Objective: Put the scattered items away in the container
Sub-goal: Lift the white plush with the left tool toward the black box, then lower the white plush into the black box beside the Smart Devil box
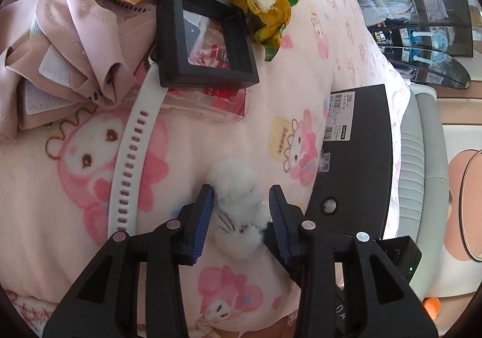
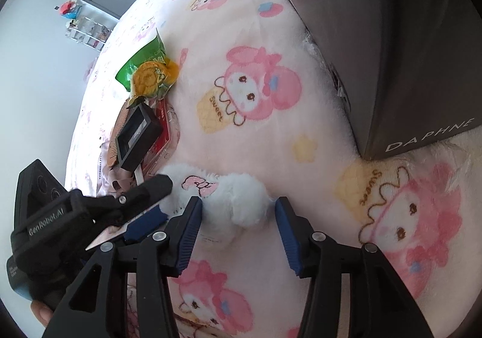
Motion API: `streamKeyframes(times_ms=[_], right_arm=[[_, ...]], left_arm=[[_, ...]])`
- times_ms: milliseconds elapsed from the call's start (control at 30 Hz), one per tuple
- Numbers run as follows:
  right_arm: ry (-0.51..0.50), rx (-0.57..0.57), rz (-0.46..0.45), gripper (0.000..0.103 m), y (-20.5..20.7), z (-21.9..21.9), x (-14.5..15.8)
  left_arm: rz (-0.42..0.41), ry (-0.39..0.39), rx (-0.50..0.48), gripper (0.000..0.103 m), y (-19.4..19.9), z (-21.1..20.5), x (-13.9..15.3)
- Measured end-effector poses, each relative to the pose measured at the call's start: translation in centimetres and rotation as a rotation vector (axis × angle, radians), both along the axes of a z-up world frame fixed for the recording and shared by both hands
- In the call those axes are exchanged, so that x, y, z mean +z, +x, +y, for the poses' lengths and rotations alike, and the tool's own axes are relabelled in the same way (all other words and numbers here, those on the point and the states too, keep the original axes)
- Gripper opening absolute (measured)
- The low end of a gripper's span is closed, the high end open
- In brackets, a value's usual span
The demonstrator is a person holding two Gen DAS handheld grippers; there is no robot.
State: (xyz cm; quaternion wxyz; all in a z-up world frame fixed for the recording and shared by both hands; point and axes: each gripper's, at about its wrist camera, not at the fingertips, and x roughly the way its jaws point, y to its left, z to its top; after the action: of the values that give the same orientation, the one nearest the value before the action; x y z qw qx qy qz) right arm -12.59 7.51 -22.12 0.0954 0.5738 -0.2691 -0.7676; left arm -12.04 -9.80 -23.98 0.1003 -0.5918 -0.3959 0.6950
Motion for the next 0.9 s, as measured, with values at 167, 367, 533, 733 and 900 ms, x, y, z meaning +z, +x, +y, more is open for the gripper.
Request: streamKeyframes(times_ms=[167, 367, 533, 733, 900], right_arm=[[-0.015, -0.003, 0.010, 0.045, -0.1, -0.3, -0.1], [0.002, 0.060, 0.011, 0.043, 0.5, -1.4, 0.8], [-0.007, 0.082, 0.055, 0.041, 1.4, -0.6, 4.2], [0.025, 0.126, 0.151, 0.041, 1.7, 0.5, 9.2], [0.063, 0.156, 0.247, 0.041, 1.9, 2.0, 13.0]], left_arm=[[-0.022, -0.076, -0.079, 0.030, -0.4, 1.7, -0.3], [0.024, -0.075, -0.083, 0.029, 0.9, 1.3, 1.0], [0.121, -0.014, -0.077, 0.029, 3.3, 1.0, 4.0], [0.203, 0.022, -0.089, 0.029, 4.6, 2.4, 8.6], [0.271, 0.004, -0.120, 0.029, 4.4, 4.5, 12.3]])
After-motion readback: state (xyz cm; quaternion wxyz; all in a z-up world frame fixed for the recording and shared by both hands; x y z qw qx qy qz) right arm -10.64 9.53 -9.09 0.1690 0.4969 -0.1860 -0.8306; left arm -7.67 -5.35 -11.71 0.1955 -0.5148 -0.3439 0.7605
